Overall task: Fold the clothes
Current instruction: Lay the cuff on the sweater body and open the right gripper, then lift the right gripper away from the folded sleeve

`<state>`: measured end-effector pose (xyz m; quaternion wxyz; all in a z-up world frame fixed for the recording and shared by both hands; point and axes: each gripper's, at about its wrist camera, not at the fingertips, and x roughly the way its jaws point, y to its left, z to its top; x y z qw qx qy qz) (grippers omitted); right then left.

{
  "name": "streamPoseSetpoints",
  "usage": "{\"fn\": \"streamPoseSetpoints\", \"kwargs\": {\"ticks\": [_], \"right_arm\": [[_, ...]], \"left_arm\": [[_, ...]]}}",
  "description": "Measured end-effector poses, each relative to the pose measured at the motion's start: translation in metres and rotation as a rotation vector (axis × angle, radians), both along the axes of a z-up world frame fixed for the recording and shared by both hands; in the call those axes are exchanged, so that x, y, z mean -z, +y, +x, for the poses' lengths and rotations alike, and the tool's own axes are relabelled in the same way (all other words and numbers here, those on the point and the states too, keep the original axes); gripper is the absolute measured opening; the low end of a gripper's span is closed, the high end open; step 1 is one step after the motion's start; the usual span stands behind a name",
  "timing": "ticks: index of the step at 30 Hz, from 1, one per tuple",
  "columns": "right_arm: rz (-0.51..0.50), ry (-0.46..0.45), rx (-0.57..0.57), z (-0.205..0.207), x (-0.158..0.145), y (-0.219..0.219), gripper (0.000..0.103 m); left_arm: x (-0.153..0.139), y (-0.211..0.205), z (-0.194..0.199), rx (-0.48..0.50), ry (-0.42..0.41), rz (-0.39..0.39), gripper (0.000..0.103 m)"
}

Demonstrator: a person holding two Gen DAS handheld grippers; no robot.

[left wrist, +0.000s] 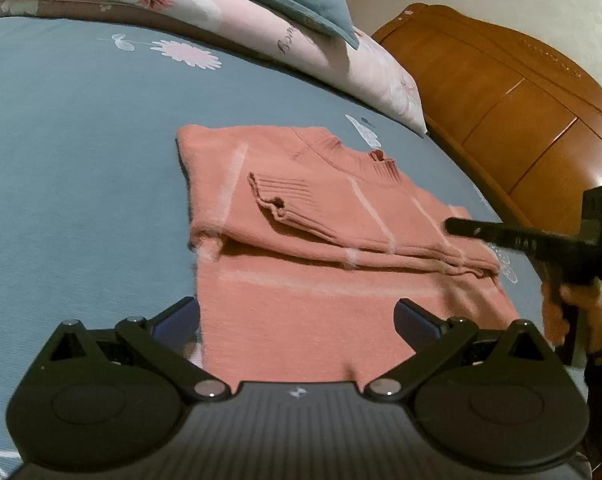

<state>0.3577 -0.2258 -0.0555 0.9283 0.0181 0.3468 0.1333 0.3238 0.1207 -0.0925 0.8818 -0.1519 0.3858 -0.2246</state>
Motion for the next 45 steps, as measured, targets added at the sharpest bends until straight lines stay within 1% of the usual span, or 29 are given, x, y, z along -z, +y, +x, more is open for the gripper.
{"fn": "streamPoseSetpoints", "kwargs": {"ticks": [4, 7, 8, 9, 11, 13, 14, 17, 18, 20, 22, 23, 25, 26, 28, 30, 35, 36, 40, 42, 45], "right_arm": [[-0.045, 0.009, 0.264, 0.004, 0.011, -0.070, 0.014], [-0.049, 0.082, 0.326, 0.000, 0.033, -0.094, 0.015], [-0.056, 0.091, 0.320, -0.005, 0.040, -0.096, 0.014], [-0.061, 0.077, 0.308, -0.010, 0.042, -0.096, 0.014], [-0.070, 0.094, 0.299, -0.012, 0.035, -0.097, 0.014], [-0.106, 0.061, 0.281, -0.010, 0.022, -0.095, 0.014], [-0.136, 0.026, 0.282, -0.009, 0.015, -0.094, 0.014], [-0.159, -0.031, 0.332, 0.005, 0.003, -0.102, 0.014], [-0.166, -0.032, 0.348, 0.013, 0.005, -0.105, 0.014], [-0.170, -0.003, 0.393, 0.031, 0.014, -0.115, 0.013], [-0.171, 0.062, 0.429, 0.048, 0.031, -0.129, 0.013], [-0.172, 0.096, 0.447, 0.056, 0.040, -0.135, 0.009], [-0.137, 0.091, 0.464, 0.060, 0.046, -0.144, 0.008], [-0.100, 0.088, 0.481, 0.059, 0.044, -0.148, 0.009], [-0.052, 0.033, 0.490, 0.052, 0.033, -0.150, 0.009], [-0.054, 0.042, 0.497, 0.058, 0.039, -0.152, 0.013], [-0.069, 0.067, 0.506, 0.071, 0.054, -0.157, 0.012], [-0.073, 0.064, 0.501, 0.071, 0.053, -0.157, 0.012], [-0.029, 0.039, 0.462, 0.049, 0.031, -0.154, 0.013], [-0.022, 0.033, 0.434, 0.030, 0.025, -0.150, 0.013], [-0.030, 0.076, 0.383, 0.007, 0.033, -0.143, 0.013]], "left_arm": [[0.005, -0.014, -0.001, 0.033, 0.003, 0.017, 0.102], [0.009, -0.021, -0.001, 0.050, 0.013, 0.033, 0.102], [0.011, -0.022, -0.001, 0.052, 0.016, 0.037, 0.102], [0.012, -0.022, -0.001, 0.052, 0.017, 0.041, 0.102], [0.011, -0.021, -0.001, 0.052, 0.017, 0.038, 0.102], [0.011, -0.021, -0.002, 0.051, 0.016, 0.038, 0.102], [0.011, -0.021, -0.002, 0.052, 0.015, 0.039, 0.102], [0.011, -0.022, -0.002, 0.054, 0.013, 0.043, 0.102], [0.012, -0.023, -0.002, 0.055, 0.013, 0.044, 0.102], [0.013, -0.024, -0.001, 0.060, 0.015, 0.043, 0.102], [0.015, -0.024, 0.000, 0.062, 0.017, 0.042, 0.102], [0.016, -0.024, 0.001, 0.062, 0.018, 0.042, 0.102], [0.017, -0.023, 0.001, 0.066, 0.016, 0.044, 0.102], [0.017, -0.023, 0.001, 0.066, 0.015, 0.041, 0.102], [0.018, -0.021, 0.001, 0.065, 0.015, 0.037, 0.102], [0.018, -0.022, 0.000, 0.066, 0.012, 0.042, 0.102], [0.020, -0.023, 0.001, 0.074, 0.007, 0.050, 0.102], [0.020, -0.023, 0.001, 0.076, 0.006, 0.050, 0.102], [0.019, -0.025, 0.000, 0.074, 0.006, 0.055, 0.102], [0.019, -0.025, 0.000, 0.072, 0.008, 0.057, 0.102], [0.019, -0.028, -0.001, 0.073, 0.005, 0.070, 0.102]]}}
